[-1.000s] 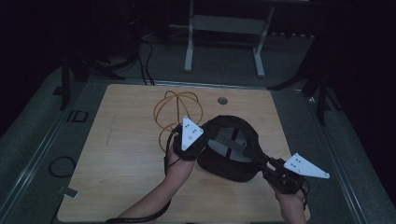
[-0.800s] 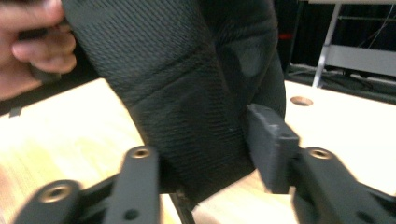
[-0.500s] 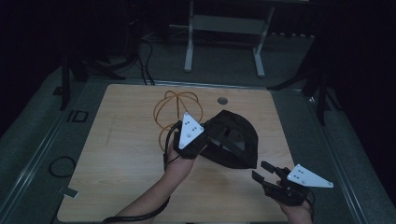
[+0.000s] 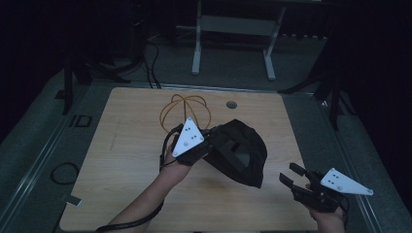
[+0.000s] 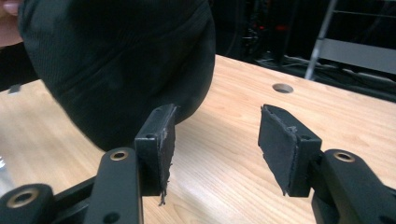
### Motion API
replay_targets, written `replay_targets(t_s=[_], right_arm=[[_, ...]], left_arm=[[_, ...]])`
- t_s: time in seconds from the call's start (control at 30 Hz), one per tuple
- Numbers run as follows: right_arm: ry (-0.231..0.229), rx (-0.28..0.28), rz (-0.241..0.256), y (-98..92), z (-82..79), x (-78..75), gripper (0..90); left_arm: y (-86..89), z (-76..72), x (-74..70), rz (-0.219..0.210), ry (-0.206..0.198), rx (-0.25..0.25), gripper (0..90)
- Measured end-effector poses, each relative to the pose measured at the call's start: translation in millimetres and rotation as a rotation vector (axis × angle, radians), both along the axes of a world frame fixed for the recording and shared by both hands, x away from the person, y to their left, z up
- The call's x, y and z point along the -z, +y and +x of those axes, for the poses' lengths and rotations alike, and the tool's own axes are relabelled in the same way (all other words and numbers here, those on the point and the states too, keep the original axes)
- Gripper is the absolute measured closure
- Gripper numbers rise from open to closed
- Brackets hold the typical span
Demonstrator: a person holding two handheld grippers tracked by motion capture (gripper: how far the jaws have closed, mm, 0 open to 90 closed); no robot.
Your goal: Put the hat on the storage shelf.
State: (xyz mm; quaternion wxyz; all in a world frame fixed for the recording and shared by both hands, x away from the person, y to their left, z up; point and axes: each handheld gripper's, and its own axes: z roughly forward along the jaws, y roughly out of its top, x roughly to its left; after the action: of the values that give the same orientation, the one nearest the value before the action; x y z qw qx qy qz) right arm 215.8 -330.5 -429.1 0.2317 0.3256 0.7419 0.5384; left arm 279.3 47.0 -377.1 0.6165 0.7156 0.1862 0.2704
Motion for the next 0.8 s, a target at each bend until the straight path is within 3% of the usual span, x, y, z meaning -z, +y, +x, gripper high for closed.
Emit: replay_targets(t_s=[0.13,0.17,0.2,0.27,0.47,0.57,0.73,0.8], right_arm=[[-0.025,-0.012,-0.030,0.3,3.9,-12.4,45.0],[-0.025,-0.012,-0.030,0.3,3.9,-12.4,45.0],[-0.047,-0.033,-0.039,1.2,5.8,-19.1,45.1],[-0.061,-0.045,-0.051,4.0,6.4,-24.2,45.0],[-0.122,-0.158,-0.067,24.1,1.0,-41.6,43.1],[-0.144,-0.223,-0.076,36.6,-4.3,-48.9,42.5],[-0.169,-0.325,-0.084,57.4,-11.0,-58.9,41.0],[-0.173,-0.360,-0.090,65.9,-10.4,-60.2,39.6]], left_arm=[[10.3,-2.5,-2.7,0.005,-0.032,0.133,88.2],[10.3,-2.5,-2.7,0.005,-0.032,0.133,88.2],[14.1,-4.9,-4.9,0.017,-0.051,0.181,88.2],[17.7,-5.9,-6.8,0.011,-0.057,0.231,88.2],[30.1,-3.3,-6.7,-0.051,-0.029,0.376,88.2],[34.5,-3.1,-6.0,-0.063,-0.025,0.430,88.2],[32.4,-6.5,-6.6,-0.034,-0.025,0.447,88.2],[30.9,-7.2,-6.7,-0.045,-0.019,0.458,88.2]])
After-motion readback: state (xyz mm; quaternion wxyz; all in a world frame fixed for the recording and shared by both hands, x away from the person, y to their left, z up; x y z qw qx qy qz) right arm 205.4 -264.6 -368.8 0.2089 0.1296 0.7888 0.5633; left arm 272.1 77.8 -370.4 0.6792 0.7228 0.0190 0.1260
